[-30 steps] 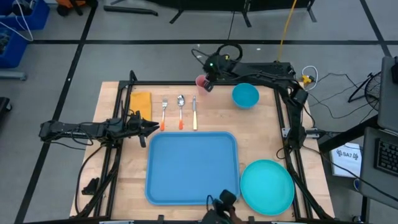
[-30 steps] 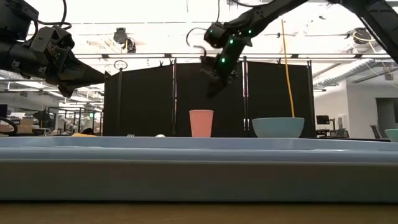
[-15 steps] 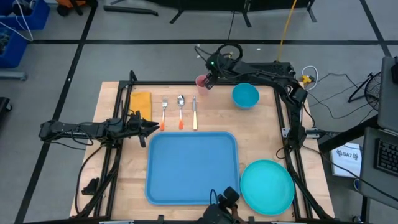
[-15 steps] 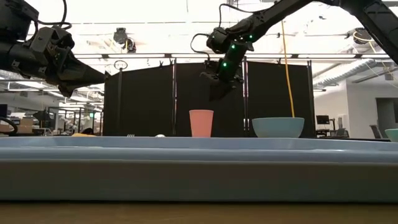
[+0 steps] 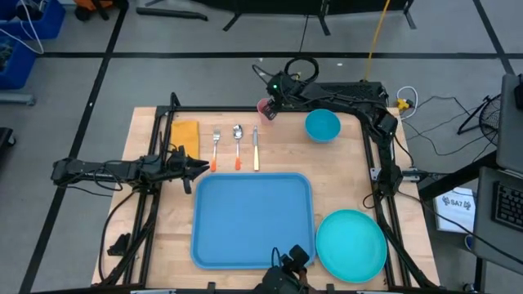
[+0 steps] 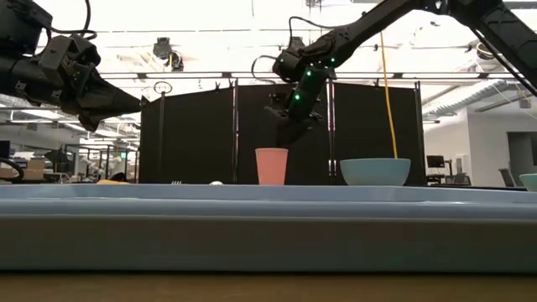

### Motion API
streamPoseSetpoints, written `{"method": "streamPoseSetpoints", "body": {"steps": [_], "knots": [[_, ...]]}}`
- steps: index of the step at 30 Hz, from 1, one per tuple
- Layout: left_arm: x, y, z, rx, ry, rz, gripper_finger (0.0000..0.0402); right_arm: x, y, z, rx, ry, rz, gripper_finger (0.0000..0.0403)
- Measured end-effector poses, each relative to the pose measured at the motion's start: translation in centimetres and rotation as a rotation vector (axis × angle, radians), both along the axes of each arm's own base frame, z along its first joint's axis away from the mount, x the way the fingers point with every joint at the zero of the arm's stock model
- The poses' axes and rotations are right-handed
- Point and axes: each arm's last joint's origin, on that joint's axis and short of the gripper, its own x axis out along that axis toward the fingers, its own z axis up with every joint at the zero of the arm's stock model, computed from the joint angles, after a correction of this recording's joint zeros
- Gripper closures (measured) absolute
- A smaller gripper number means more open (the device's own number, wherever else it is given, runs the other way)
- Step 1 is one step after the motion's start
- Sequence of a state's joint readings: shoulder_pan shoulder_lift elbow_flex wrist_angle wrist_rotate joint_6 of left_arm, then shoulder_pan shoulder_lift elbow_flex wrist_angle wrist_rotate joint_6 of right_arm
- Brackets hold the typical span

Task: Set up tray
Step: Put the pink cup on the blue tray

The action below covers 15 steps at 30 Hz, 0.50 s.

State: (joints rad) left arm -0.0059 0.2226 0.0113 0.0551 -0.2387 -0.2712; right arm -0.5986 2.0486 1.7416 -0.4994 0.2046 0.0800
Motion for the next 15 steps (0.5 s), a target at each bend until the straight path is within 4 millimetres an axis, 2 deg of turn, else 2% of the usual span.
{"method": "streamPoseSetpoints", "body": {"steps": [4,7,11,15], "knots": [[0.01,-0.03,0.0,0.002,0.001,-0.012,0.0314,-0.03,-0.07,-1.15,0.05,0.025,0.001,0.0223],[0.01,-0.03,0.0,0.003,0.001,-0.012,0.0314,0.11,-0.11,-0.58,0.028,-0.005,0.002,0.0223],[0.01,-0.03,0.0,0.004,0.002,-0.013,0.0314,0.14,-0.08,-0.79,0.039,-0.003,-0.001,0.0225],[0.01,-0.03,0.0,0.004,0.002,-0.013,0.0314,0.13,-0.09,-0.71,0.037,-0.006,-0.001,0.0242]]}}
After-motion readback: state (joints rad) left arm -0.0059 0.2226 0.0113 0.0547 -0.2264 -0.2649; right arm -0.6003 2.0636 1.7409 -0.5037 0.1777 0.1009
